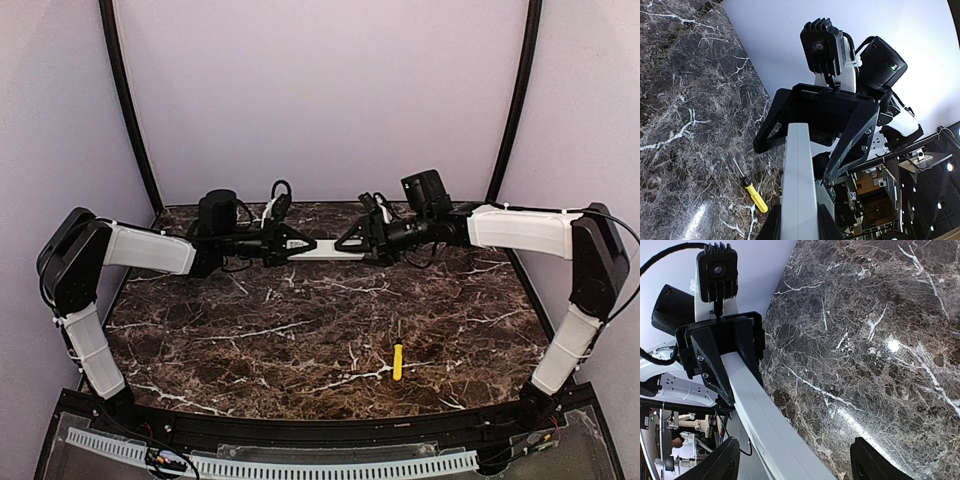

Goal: Unload the batteries from the remote control

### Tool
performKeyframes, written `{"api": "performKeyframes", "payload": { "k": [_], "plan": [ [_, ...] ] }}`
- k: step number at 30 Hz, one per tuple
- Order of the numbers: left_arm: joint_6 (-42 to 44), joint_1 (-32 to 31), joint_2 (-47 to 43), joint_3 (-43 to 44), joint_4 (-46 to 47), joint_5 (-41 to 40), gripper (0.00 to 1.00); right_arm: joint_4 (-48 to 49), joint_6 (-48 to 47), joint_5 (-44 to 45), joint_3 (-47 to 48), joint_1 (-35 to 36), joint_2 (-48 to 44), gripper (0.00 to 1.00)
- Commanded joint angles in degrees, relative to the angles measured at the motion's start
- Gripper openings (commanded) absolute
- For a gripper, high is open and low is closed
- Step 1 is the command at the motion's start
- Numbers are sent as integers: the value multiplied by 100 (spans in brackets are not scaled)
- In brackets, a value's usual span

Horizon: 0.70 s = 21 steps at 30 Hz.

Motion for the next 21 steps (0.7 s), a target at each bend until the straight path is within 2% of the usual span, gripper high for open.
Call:
{"api": "performKeyframes", "payload": {
  "k": [1,6,14,21],
  "plan": [
    [13,-29,-5,-25,230,77,0,175,3,-112,133,63,106,72],
    [-8,-37,-10,-52,281,95,0,323,28,-214,91,70,133,69],
    [-131,-47,-6,-104,479,149,0,608,127,-374,6,72,176,71],
    [-156,-64,-10,-114,513,167,0,687,145,-419,-25,66,194,69]
  ]
}}
